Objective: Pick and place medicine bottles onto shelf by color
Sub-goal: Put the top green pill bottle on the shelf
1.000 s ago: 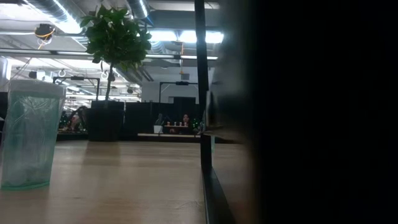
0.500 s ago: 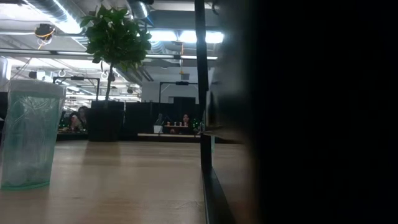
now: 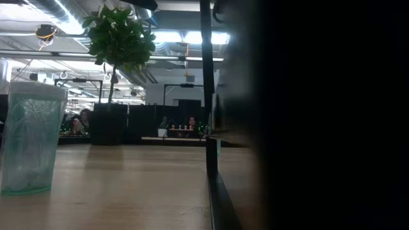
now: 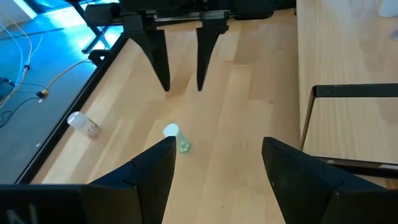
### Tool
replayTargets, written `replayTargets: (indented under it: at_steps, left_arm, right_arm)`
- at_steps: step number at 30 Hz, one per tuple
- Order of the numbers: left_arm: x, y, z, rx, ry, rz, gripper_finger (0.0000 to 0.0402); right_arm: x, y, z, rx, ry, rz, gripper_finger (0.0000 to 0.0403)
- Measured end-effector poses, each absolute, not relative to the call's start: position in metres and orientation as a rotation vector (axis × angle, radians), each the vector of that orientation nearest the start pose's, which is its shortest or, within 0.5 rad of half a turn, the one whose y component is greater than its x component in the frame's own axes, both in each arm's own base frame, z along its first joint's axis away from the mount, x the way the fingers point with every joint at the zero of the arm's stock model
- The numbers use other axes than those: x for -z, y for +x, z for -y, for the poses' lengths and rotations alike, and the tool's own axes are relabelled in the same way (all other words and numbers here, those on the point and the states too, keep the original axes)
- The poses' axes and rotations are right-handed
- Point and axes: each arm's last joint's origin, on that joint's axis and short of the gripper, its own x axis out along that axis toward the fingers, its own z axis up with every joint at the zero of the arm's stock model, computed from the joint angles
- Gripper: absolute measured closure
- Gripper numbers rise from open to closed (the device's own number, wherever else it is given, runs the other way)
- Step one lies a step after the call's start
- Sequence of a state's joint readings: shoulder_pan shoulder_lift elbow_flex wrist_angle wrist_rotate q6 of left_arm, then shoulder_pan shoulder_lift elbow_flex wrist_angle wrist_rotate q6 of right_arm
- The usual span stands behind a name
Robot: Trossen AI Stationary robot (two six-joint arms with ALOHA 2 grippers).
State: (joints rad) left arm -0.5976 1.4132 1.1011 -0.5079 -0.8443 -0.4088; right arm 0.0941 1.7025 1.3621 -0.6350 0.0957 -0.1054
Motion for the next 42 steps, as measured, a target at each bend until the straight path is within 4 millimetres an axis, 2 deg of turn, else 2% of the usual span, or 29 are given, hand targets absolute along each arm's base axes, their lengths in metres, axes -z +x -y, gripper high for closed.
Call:
replayTargets:
  at_steps: [8,15,22,25,33,39,42]
  left_arm:
    - [-0.282,0.252,0.145,-0.348,0.148,-0.551,0.0169]
    - [-0.282,0.252,0.145,-0.348,0.148,-0.551,0.0169]
    - [-0.282,0.252,0.145,-0.348,0.148,-0.551,0.0169]
    - [-0.282,0.252,0.145,-0.348,0.148,-0.551,0.0169]
    - [-0.282,0.252,0.145,-0.348,0.148,-0.551,0.0169]
    - [-0.282,0.252,0.145,-0.348,0.148,-0.551,0.0169]
    - [-0.282,0.252,0.145,-0.348,0.148,-0.551,0.0169]
  right_arm:
    - [-0.258,0.361,-0.031,-0.049,-0.187,-0.961,0.0209]
    - [-0.258,0.361,-0.031,0.008,-0.074,-0.962,0.0209]
    - [-0.258,0.36,-0.03,0.0,-0.115,-0.969,0.0207]
    - [-0.258,0.361,-0.03,-0.013,-0.152,-0.965,0.0188]
    - [-0.258,0.361,-0.022,0.037,-0.192,-0.968,0.0099]
    - [-0.256,0.359,-0.021,0.072,-0.218,-1.001,0.0086]
    - [-0.249,0.362,-0.02,0.068,-0.226,-1.024,0.0085]
